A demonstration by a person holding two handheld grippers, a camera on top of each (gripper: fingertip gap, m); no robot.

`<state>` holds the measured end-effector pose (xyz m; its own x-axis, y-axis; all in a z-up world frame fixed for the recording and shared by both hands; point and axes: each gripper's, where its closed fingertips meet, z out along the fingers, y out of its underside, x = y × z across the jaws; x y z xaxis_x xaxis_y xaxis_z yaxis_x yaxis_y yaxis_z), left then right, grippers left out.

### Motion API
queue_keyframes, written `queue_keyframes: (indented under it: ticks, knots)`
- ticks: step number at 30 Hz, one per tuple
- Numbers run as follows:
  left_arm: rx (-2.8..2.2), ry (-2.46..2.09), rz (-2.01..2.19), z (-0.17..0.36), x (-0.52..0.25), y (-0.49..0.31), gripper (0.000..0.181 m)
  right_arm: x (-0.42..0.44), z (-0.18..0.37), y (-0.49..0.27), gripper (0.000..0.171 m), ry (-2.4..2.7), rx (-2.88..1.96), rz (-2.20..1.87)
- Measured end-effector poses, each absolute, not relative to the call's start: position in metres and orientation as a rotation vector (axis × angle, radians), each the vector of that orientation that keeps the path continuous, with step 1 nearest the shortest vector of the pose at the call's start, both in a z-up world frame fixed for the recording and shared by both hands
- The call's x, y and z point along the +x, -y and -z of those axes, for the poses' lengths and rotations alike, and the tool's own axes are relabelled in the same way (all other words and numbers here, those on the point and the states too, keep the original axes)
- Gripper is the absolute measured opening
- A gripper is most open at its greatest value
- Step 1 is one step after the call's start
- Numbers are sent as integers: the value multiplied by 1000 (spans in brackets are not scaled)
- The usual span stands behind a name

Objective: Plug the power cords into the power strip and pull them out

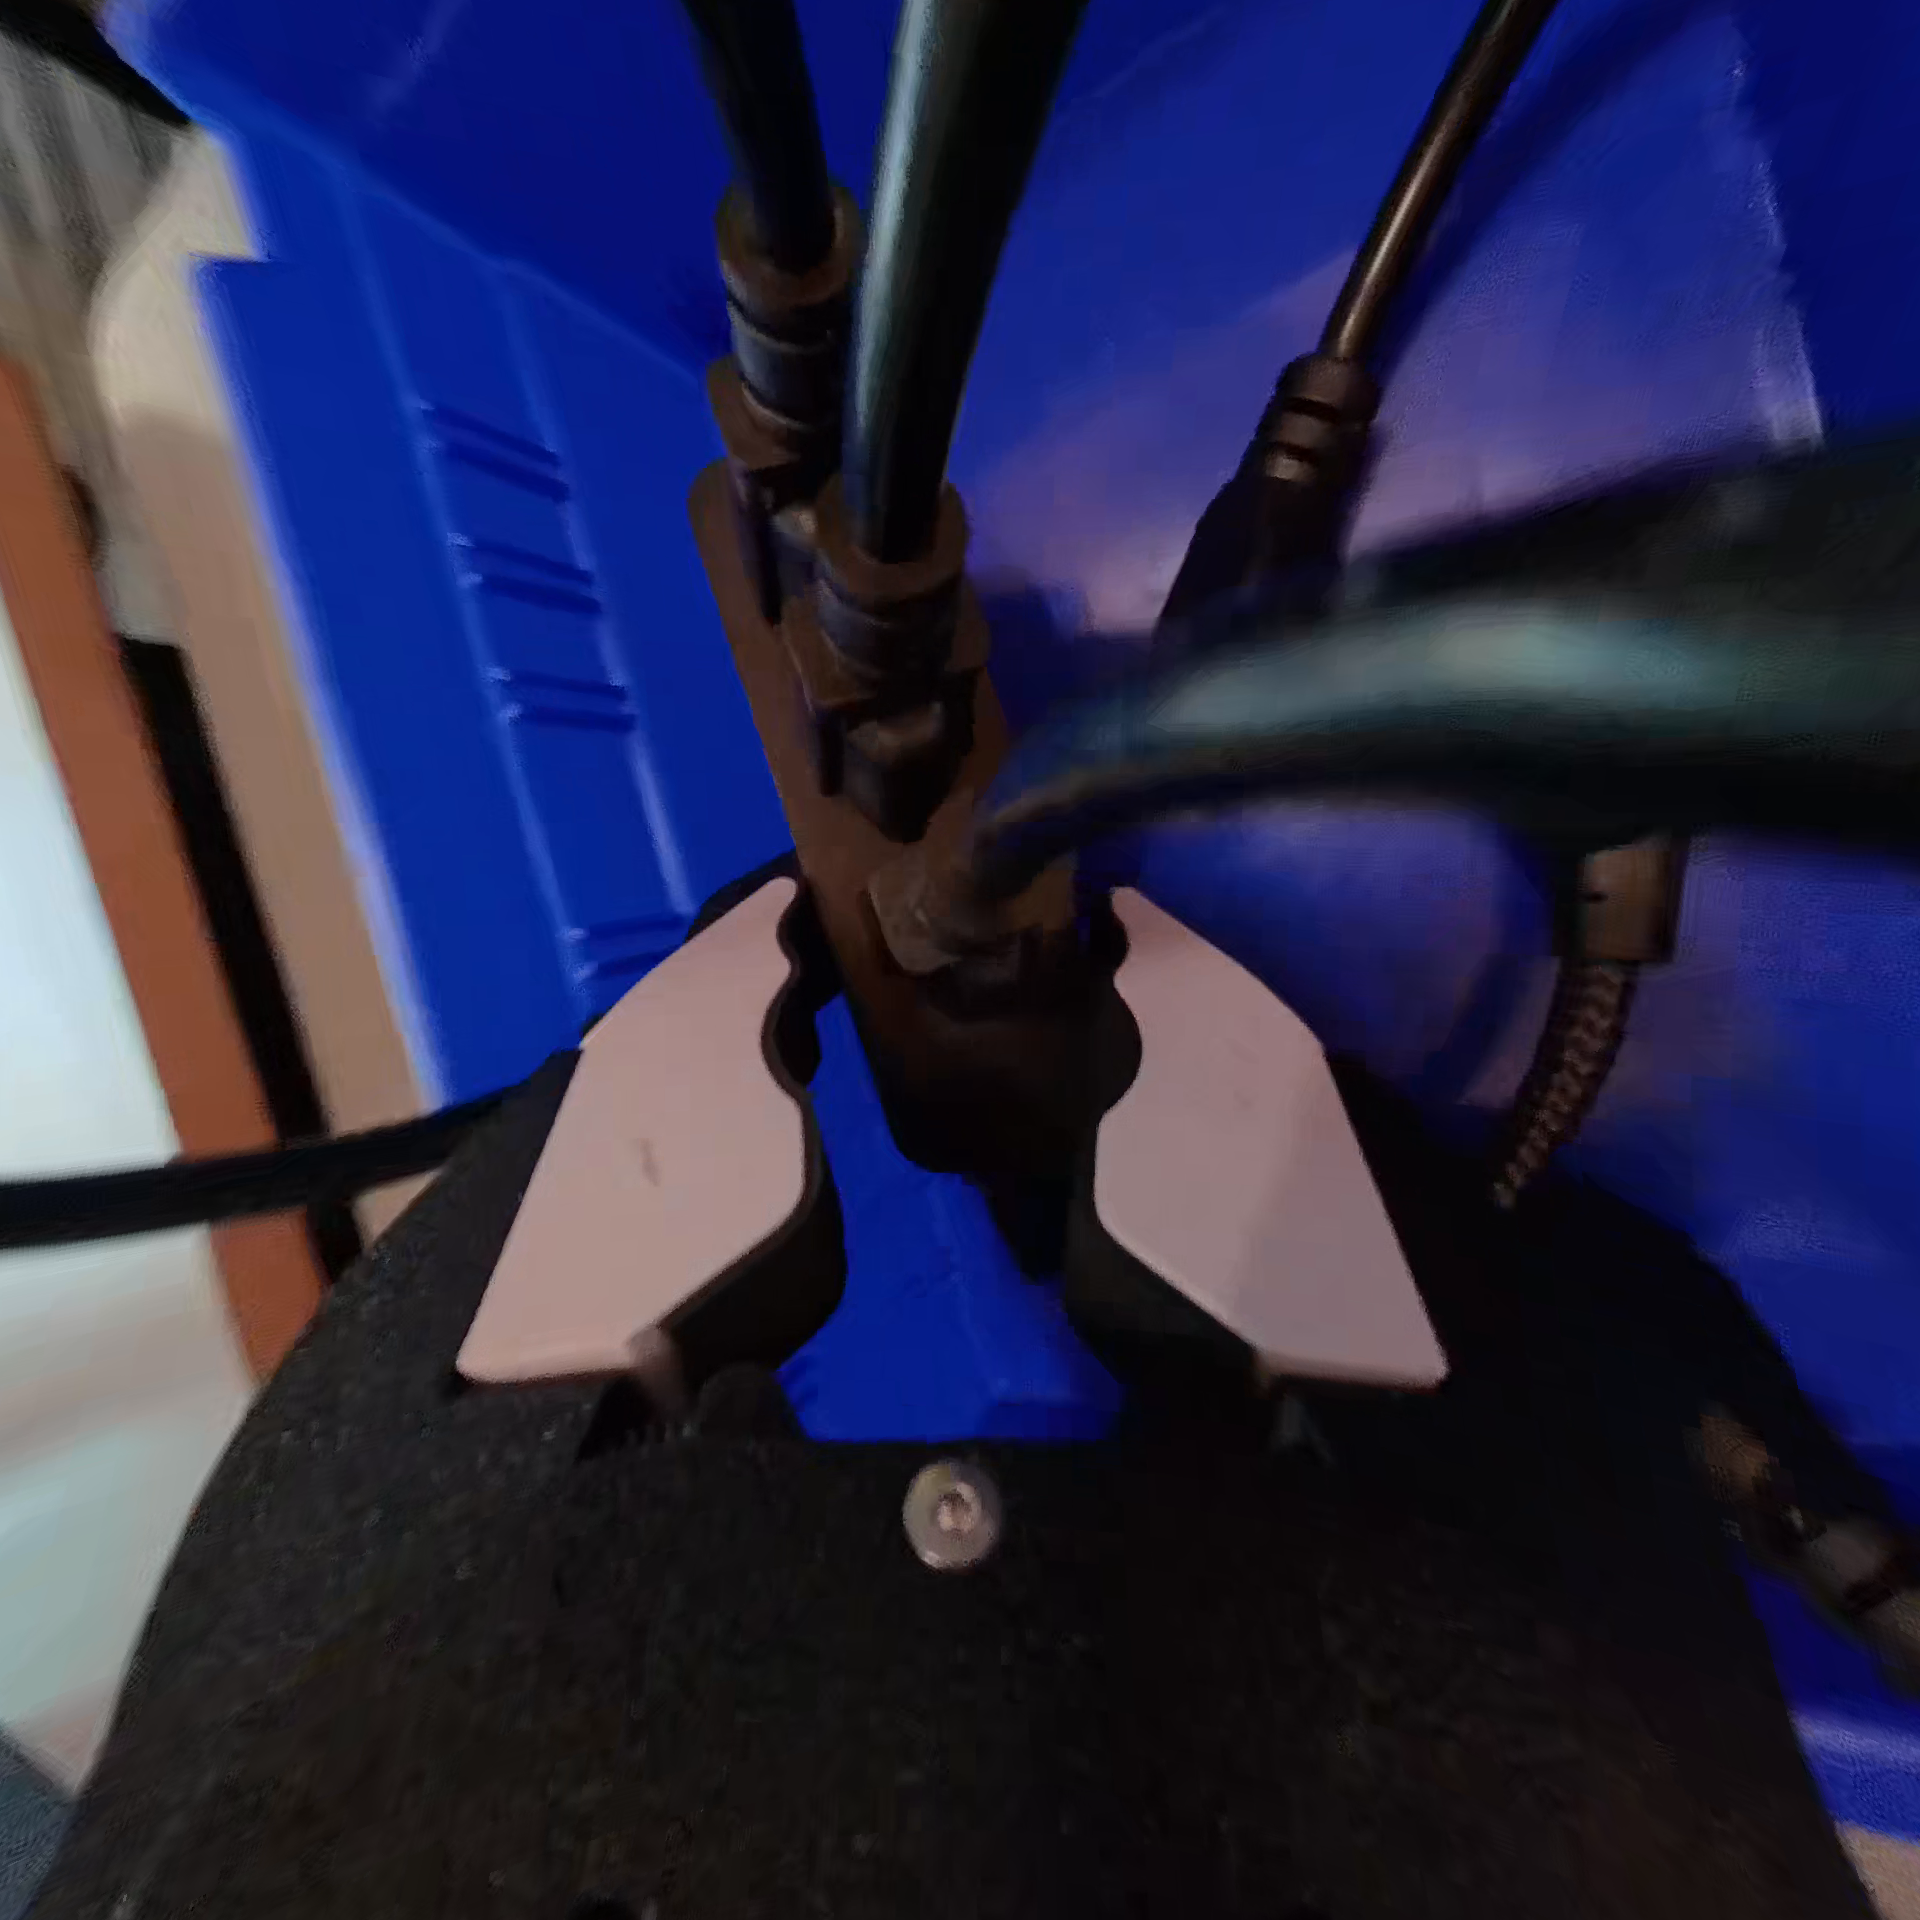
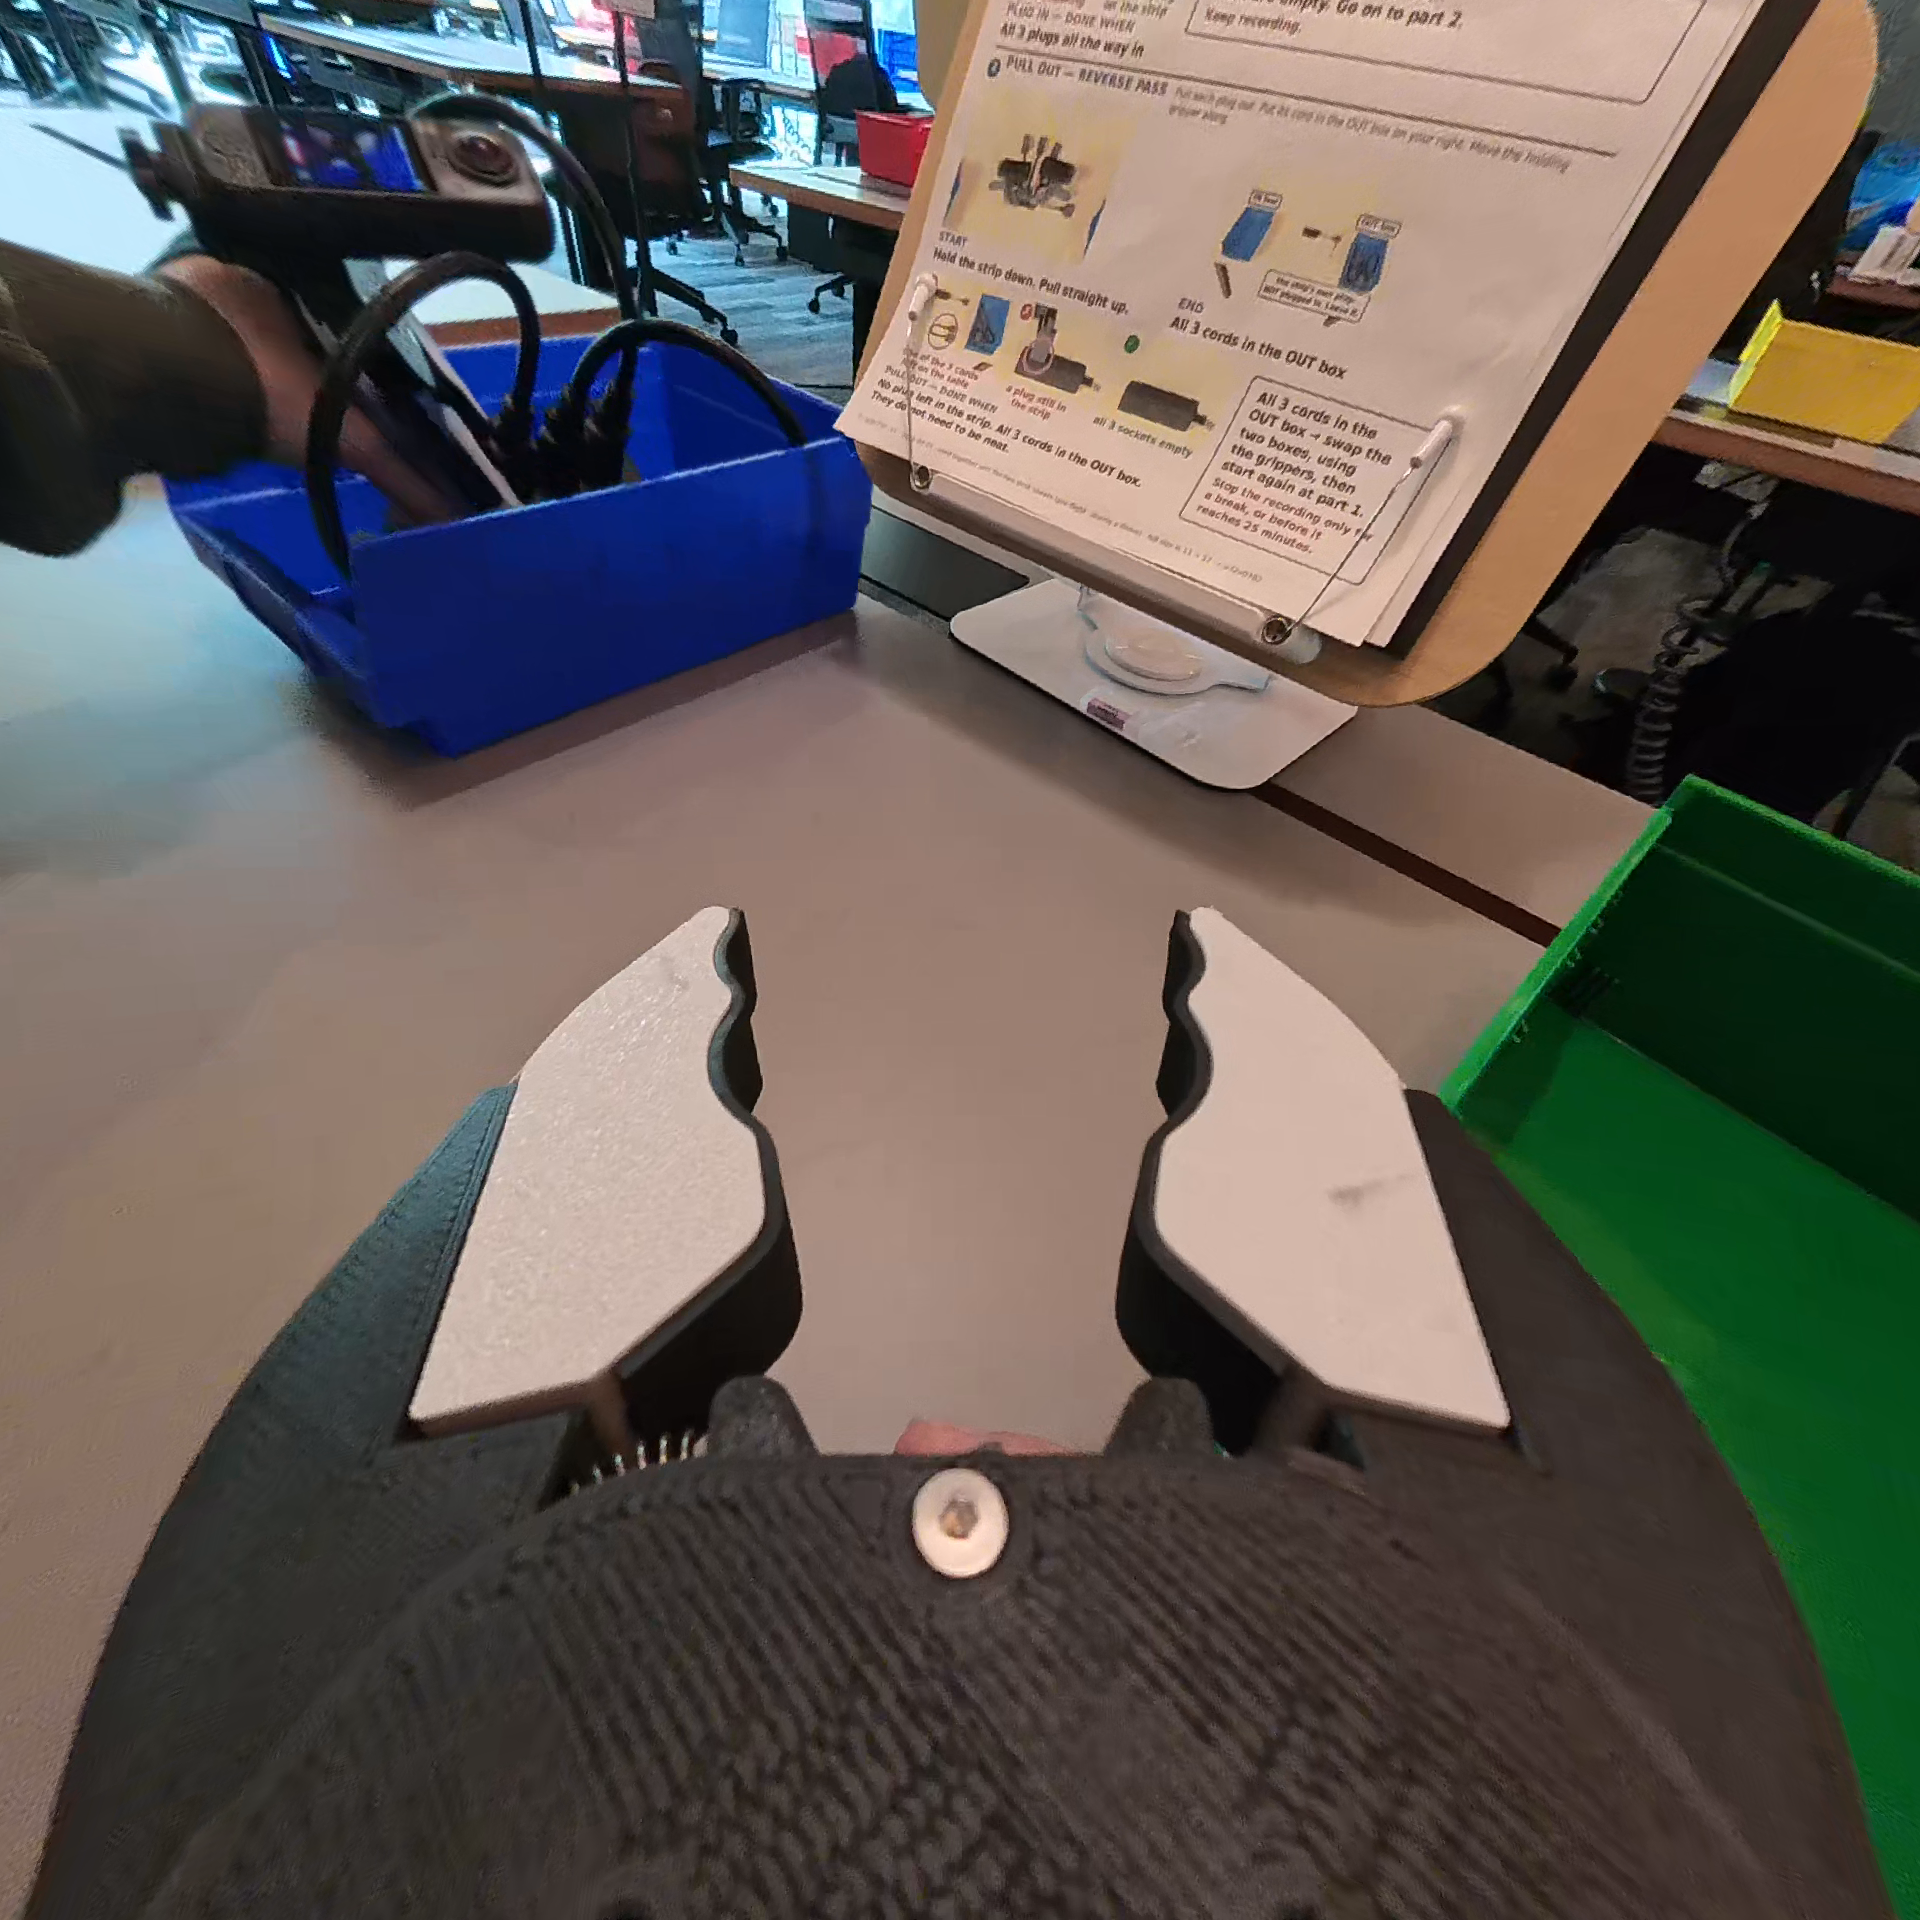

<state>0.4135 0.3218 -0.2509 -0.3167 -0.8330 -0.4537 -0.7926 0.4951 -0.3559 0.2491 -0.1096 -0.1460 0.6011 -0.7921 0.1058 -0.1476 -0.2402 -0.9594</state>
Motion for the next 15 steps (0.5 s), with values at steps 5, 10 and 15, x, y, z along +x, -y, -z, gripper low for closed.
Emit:
queue_keyframes:
  ticks: [5, 10, 15]
  knots:
    - [-987, -2110, -79, 188, 405, -328, 47, 247, 140, 109, 76, -766, -1730, 754]
    - [-719, -2009, -160, 113, 388, -328, 45, 245, 136, 107, 76, -752, -1732, 770]
    - [-528, -1899, -202, 51, 366, -315, 41, 242, 132, 104, 76, -738, -1728, 765]
